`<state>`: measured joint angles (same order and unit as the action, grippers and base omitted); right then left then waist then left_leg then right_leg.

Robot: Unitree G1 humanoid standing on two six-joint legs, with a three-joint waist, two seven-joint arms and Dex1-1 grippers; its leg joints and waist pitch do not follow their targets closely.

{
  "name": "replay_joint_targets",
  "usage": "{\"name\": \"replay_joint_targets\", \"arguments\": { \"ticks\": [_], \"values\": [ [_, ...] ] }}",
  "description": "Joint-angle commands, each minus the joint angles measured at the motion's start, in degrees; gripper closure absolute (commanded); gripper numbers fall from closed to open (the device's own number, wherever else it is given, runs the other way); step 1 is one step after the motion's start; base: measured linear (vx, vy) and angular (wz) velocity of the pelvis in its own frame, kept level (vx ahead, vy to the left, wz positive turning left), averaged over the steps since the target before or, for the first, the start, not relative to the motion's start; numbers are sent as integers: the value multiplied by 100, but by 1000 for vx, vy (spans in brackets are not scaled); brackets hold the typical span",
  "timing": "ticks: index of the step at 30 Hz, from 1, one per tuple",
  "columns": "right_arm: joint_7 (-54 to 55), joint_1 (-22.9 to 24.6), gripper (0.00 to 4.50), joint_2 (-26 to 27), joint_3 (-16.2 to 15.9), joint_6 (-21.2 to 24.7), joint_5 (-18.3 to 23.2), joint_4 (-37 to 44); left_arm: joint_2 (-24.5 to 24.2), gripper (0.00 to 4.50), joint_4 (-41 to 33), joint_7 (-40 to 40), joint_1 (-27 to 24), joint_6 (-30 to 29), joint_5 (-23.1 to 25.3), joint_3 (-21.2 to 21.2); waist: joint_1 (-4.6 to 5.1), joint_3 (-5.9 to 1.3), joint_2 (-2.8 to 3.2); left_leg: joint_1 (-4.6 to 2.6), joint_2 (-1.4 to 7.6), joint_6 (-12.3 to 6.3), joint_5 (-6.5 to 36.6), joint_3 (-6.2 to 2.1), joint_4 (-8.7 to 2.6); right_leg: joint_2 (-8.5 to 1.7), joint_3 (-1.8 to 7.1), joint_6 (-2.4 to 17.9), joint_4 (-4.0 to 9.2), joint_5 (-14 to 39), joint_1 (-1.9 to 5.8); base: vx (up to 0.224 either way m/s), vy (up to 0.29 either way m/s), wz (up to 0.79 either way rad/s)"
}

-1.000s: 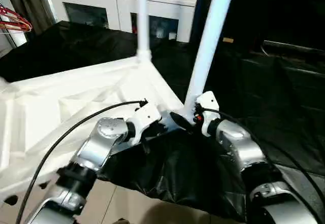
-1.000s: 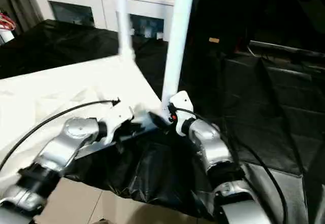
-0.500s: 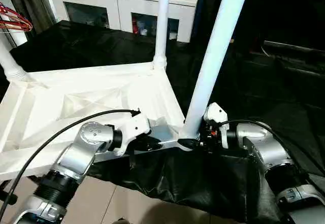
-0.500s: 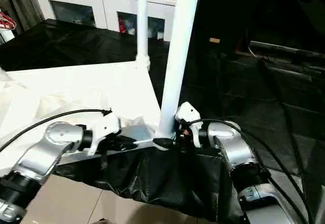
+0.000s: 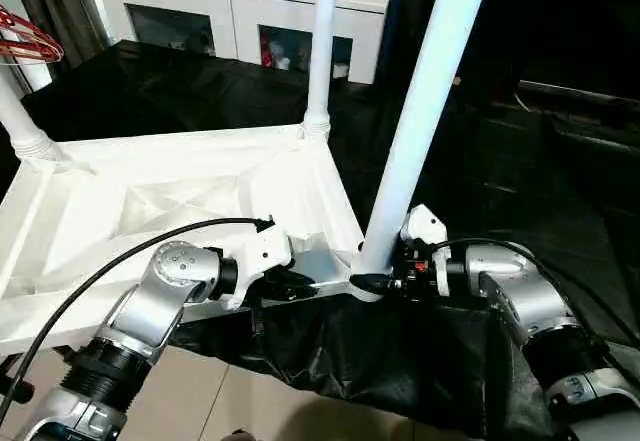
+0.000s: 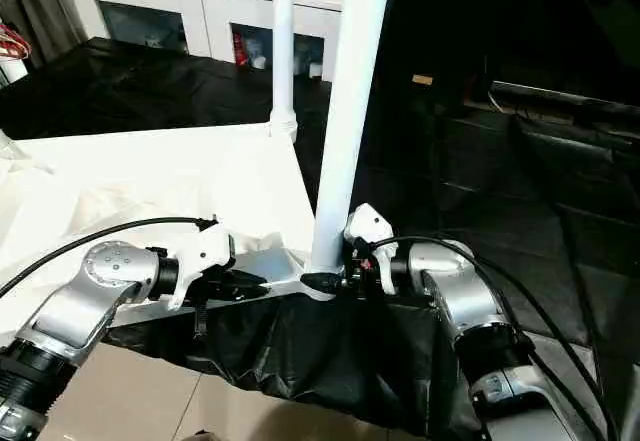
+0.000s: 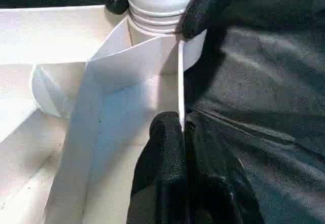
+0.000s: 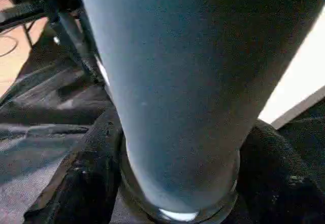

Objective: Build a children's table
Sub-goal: Rotate leg to tighten

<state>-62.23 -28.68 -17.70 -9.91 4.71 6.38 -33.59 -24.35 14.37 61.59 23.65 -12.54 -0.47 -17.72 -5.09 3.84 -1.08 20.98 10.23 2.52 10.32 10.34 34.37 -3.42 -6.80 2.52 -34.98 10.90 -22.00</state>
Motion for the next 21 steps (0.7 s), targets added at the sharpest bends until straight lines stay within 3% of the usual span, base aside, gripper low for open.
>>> {"name": "replay_joint_targets", "arguments": {
  "ticks": [1, 2, 3, 5, 8, 10, 11, 12, 16, 18, 21],
  "values": [
    [766, -40, 179, 334, 26, 70, -120, -249, 325, 450, 139, -532, 291, 22, 56, 55, 40, -371, -14, -90, 382, -188, 1136, -150, -404, -617, 437, 858, 533, 1952, 214, 0, 0, 0],
    [1594, -143, 179, 616, 116, -3, -300, -537, 518, 450, 371, -895, 449, -19, 178, 85, 31, -378, -15, -99, 381, -140, 1197, -166, -407, -642, 431, 829, 548, 2066, 235, 0, 0, 0],
    [2323, -241, 180, 903, 227, 3, -385, -749, 699, 450, 572, -1213, 596, -96, 278, 107, 61, -364, -19, -141, 378, 17, 1390, -177, -410, -655, 415, 740, 595, 2425, 207, 0, 0, 0],
    [2719, -295, 180, 1095, 311, 21, -378, -818, 808, 450, 673, -1374, 678, -137, 319, 115, 85, -370, -17, -123, 377, 46, 1457, -194, -419, -666, 410, 690, 593, 2532, 229, 0, 0, 0],
    [3485, -416, 180, 1515, 523, 115, -289, -930, 1036, 450, 872, -1724, 838, -225, 403, 130, 84, -393, 0, -113, 380, 10, 1328, -190, -418, -675, 443, 666, 582, 2299, 223, 0, 0, 0],
    [4037, -521, 180, 1872, 662, 57, -230, -1045, 1231, 450, 1041, -2013, 953, -260, 474, 115, 88, -402, 18, -120, 401, 22, 1242, -181, -430, -656, 457, 783, 534, 1890, 204, 0, 0, 0],
    [4126, -547, 180, 1959, 688, -5, -240, -1092, 1282, 450, 1099, -2072, 980, -240, 502, 103, 84, -413, 22, -126, 403, 30, 1224, -177, -427, -658, 460, 812, 521, 1790, 205, 0, 0, 0],
    [4164, -536, 110, 2052, 699, -110, -251, -1080, 1353, 450, 1126, -2109, 992, -220, 515, 86, 62, -428, 3, -117, 407, 20, 1121, -164, -422, -659, 469, 873, 485, 1469, 222, 0, 0, 0],
    [3954, -480, 108, 2123, 701, -151, -187, -984, 1416, 450, 1130, -2043, 989, -160, 489, 82, 29, -429, -4, -85, 398, -124, 905, -146, -417, -672, 478, 917, 449, 1162, 253, 0, 0, 0],
    [3742, -411, 63, 1931, 563, -230, -285, -814, 1354, 450, 1014, -1868, 904, -68, 450, 62, 23, -420, -3, -80, 395, -139, 913, -145, -418, -672, 472, 892, 459, 1232, 259, 0, 0, 0],
    [3531, -390, 58, 1771, 522, -238, -295, -707, 1274, 450, 948, -1735, 837, 11, 409, 60, 24, -407, -5, -82, 396, -133, 1032, -152, -424, -673, 465, 828, 494, 1500, 259, 0, 0, 0]
  ]
}}
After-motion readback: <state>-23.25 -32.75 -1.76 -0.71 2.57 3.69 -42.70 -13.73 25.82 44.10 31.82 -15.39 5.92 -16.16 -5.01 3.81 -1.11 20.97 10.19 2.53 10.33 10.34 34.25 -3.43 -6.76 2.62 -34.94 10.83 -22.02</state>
